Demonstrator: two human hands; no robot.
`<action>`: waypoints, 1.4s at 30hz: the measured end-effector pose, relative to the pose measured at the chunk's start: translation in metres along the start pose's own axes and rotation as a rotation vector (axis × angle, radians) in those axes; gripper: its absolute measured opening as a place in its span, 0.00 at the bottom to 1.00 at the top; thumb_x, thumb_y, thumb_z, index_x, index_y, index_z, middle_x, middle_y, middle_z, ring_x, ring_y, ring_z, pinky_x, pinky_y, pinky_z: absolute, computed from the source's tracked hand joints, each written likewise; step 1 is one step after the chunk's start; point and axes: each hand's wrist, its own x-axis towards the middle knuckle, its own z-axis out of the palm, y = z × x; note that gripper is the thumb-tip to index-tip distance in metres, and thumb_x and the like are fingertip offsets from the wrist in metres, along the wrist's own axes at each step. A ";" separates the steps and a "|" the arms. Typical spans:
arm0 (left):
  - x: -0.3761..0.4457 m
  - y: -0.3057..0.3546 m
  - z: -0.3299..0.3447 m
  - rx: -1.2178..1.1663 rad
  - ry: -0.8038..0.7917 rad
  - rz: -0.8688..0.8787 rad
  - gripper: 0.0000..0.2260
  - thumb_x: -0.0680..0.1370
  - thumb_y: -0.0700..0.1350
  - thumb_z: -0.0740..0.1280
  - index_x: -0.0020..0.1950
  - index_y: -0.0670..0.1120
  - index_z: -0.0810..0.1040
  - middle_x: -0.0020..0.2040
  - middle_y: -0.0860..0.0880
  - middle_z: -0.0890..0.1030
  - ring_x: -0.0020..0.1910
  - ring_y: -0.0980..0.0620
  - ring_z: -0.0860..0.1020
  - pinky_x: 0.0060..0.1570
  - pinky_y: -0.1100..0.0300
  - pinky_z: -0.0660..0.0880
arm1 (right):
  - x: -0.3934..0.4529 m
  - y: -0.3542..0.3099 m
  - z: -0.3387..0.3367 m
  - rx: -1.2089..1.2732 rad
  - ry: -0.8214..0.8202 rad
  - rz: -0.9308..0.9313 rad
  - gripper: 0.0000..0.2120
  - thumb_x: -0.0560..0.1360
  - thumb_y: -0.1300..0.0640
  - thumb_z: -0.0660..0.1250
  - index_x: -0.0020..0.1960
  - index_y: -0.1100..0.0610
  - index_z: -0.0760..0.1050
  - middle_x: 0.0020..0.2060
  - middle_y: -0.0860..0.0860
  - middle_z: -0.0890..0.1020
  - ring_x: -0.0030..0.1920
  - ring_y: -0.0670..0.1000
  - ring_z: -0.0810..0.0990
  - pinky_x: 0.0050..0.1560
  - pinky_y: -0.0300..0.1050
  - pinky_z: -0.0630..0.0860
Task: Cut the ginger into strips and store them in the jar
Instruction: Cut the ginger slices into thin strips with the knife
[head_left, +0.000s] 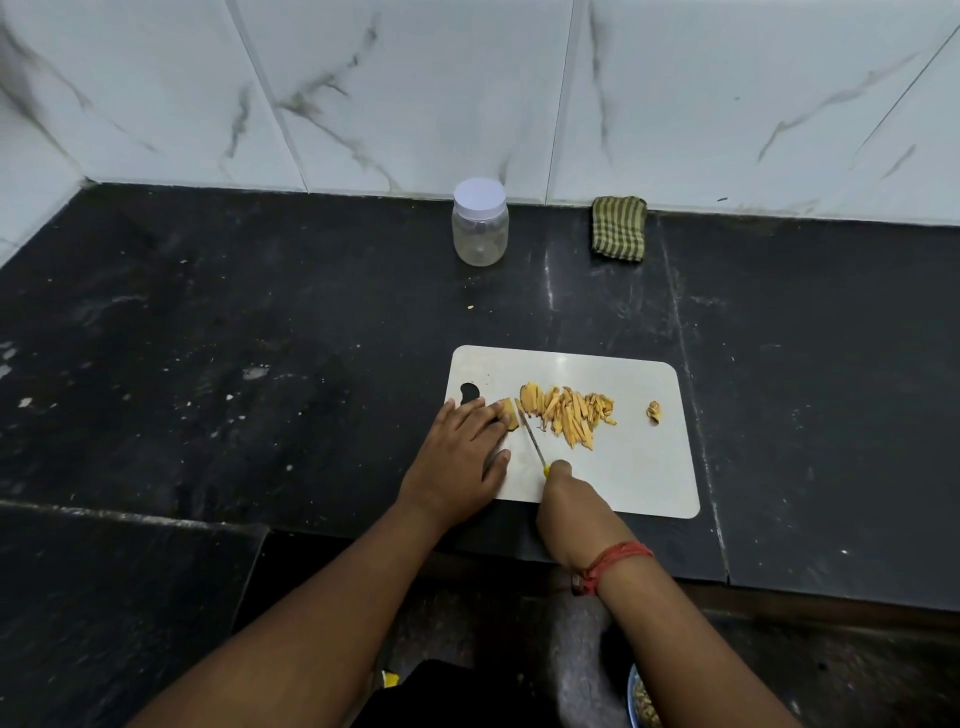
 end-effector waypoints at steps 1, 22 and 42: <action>0.000 0.000 0.000 0.001 0.001 0.000 0.22 0.81 0.54 0.57 0.72 0.46 0.75 0.73 0.49 0.74 0.75 0.48 0.67 0.79 0.48 0.53 | 0.002 0.001 0.000 0.007 0.006 0.009 0.11 0.75 0.69 0.54 0.57 0.63 0.63 0.46 0.61 0.79 0.33 0.53 0.69 0.27 0.43 0.60; 0.000 -0.001 0.000 0.024 0.004 -0.005 0.21 0.80 0.55 0.60 0.69 0.47 0.77 0.71 0.49 0.75 0.74 0.48 0.68 0.77 0.43 0.60 | 0.030 -0.019 0.003 -0.050 -0.040 0.071 0.18 0.78 0.67 0.52 0.68 0.68 0.59 0.56 0.62 0.78 0.55 0.59 0.79 0.43 0.44 0.69; 0.001 0.001 0.000 0.007 0.007 -0.024 0.21 0.79 0.55 0.60 0.68 0.47 0.77 0.71 0.51 0.75 0.74 0.50 0.68 0.78 0.45 0.58 | -0.012 0.010 0.008 -0.086 -0.067 0.029 0.12 0.76 0.69 0.55 0.58 0.63 0.62 0.49 0.60 0.80 0.47 0.59 0.81 0.38 0.45 0.67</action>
